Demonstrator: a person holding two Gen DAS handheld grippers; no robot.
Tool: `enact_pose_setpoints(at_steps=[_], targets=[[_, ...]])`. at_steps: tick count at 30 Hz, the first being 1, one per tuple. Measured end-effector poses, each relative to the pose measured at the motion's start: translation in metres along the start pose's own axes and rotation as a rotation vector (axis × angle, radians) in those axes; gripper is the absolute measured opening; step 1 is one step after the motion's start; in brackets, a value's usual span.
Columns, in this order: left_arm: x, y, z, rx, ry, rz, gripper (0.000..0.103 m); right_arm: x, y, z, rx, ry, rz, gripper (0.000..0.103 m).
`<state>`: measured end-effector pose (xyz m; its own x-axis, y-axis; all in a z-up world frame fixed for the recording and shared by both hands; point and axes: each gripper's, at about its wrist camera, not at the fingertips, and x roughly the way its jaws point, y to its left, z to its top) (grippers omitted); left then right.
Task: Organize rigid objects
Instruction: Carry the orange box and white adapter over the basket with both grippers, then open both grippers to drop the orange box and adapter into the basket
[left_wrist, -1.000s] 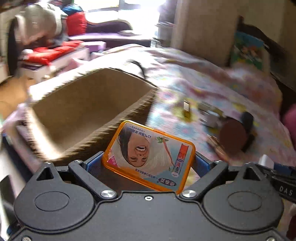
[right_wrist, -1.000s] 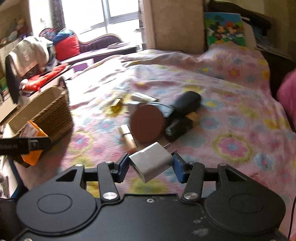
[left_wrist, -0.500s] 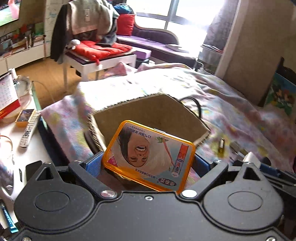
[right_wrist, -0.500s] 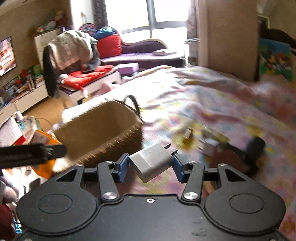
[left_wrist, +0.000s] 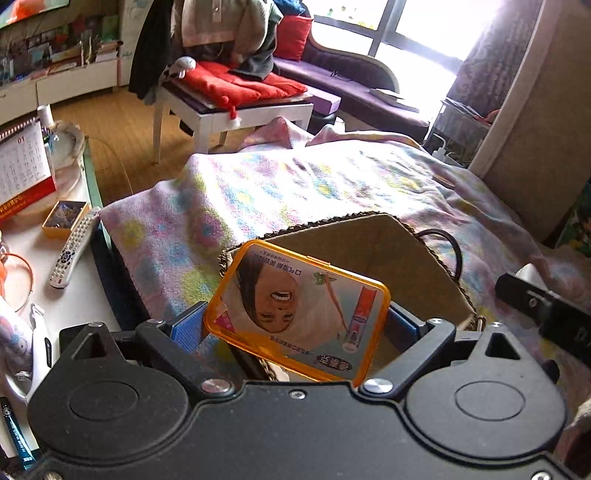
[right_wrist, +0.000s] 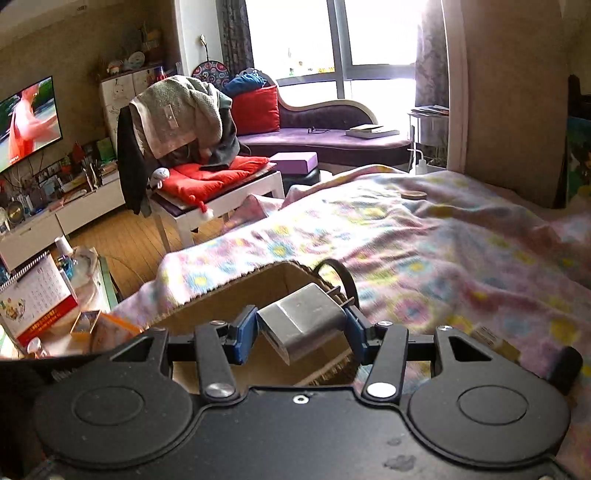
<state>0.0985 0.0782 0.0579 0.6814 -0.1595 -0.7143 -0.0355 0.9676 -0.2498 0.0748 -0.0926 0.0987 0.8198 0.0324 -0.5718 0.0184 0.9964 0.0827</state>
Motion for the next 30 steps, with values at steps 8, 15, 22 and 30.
enact_pose_setpoints(at_steps=[8, 15, 22, 30], targets=[[0.020, -0.001, 0.009, 0.003, 0.040, 0.023, 0.093, 0.027, 0.005, 0.013, 0.003, 0.023, 0.034, 0.050], [0.034, -0.010, 0.010, 0.032, 0.064, 0.069, 0.093, 0.050, 0.001, 0.011, 0.036, 0.056, 0.037, 0.050], [0.035, -0.017, 0.005, 0.059, 0.064, 0.099, 0.099, 0.052, -0.002, 0.012, 0.021, 0.036, 0.013, 0.067], [0.028, -0.025, 0.002, 0.083, 0.054, 0.104, 0.099, 0.040, -0.016, 0.004, 0.053, 0.031, -0.005, 0.067]])
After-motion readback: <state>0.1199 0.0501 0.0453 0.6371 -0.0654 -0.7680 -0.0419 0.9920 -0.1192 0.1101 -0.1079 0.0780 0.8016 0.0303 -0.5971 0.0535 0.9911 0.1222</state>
